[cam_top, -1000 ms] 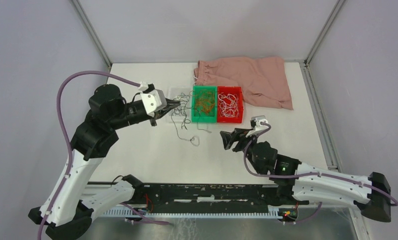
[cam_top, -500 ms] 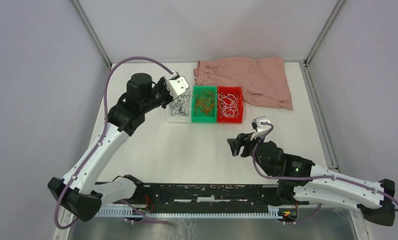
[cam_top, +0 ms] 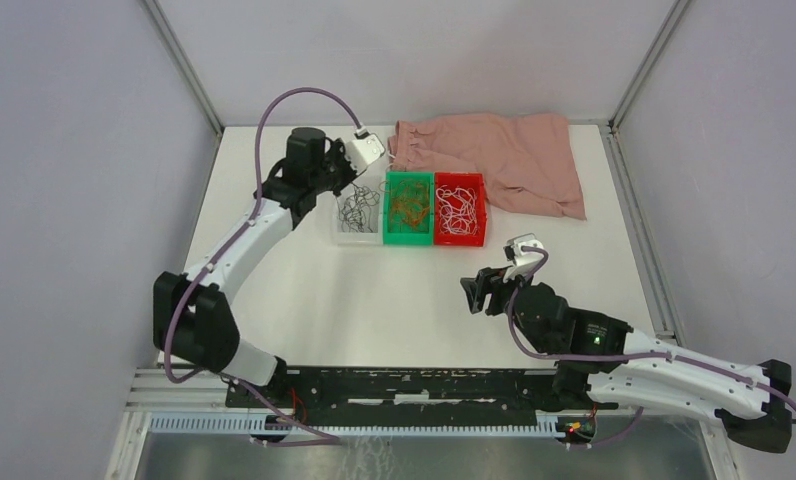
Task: Untangle the cables
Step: Place the cable in the bin.
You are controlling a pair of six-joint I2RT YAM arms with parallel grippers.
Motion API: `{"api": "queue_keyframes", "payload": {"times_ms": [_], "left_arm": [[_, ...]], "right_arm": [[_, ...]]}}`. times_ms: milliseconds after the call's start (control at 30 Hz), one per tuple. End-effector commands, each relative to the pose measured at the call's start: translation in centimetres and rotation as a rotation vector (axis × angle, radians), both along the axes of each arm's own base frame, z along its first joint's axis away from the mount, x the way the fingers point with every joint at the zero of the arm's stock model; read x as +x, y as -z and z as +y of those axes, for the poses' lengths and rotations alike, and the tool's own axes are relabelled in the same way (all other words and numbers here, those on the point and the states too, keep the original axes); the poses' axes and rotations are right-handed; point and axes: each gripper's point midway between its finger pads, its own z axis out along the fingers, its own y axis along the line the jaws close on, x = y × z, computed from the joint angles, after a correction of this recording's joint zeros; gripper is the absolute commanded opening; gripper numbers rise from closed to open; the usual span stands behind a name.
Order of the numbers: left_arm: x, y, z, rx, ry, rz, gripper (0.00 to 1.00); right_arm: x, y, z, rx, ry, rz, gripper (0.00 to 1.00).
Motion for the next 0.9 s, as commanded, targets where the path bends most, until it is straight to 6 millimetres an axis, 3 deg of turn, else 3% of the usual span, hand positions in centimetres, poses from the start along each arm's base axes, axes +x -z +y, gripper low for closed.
{"api": "queue_keyframes", "payload": {"times_ms": [0, 200, 400, 467, 533, 567, 633, 667, 800, 867], "left_arm": [[3.0, -1.0, -2.5, -0.08, 0.042, -0.029, 0.03], [5.1, 4.6, -3.6, -0.08, 0.025, 0.094, 0.03], [6.1, 10.9, -2.8, -0.009, -0.009, 0.181, 0.03], [6.3, 12.2, -2.4, -0.004, -0.023, 0.198, 0.08], [6.3, 12.8, -2.1, -0.015, -0.027, 0.234, 0.2], [6.2, 12.9, -2.1, -0.016, -0.021, 0.261, 0.32], [5.6, 12.8, -1.8, -0.015, -0.02, 0.328, 0.67], [5.6, 11.8, -1.7, -0.027, -0.019, 0.338, 0.84], [5.8, 6.6, -0.2, -0.095, -0.015, 0.33, 1.0], [5.5, 4.2, 1.1, -0.098, -0.012, 0.312, 1.0]], "right_arm": [[0.7, -2.3, -0.3, 0.017, 0.034, -0.05, 0.68], [0.9, -2.0, -0.8, -0.014, 0.062, -0.055, 0.68], [1.1, -1.9, -2.2, -0.029, 0.111, -0.058, 0.67], [1.1, -2.0, -2.5, -0.027, 0.119, -0.06, 0.67], [1.1, -2.3, -2.7, -0.024, 0.125, -0.064, 0.66], [1.2, -2.5, -2.7, -0.023, 0.128, -0.066, 0.67], [1.3, -3.0, -2.6, -0.024, 0.131, -0.07, 0.67], [1.4, -3.0, -2.5, -0.03, 0.132, -0.07, 0.67], [1.8, -3.3, -1.7, -0.066, 0.131, -0.06, 0.68], [2.0, -3.4, -1.4, -0.076, 0.129, -0.056, 0.69]]}}
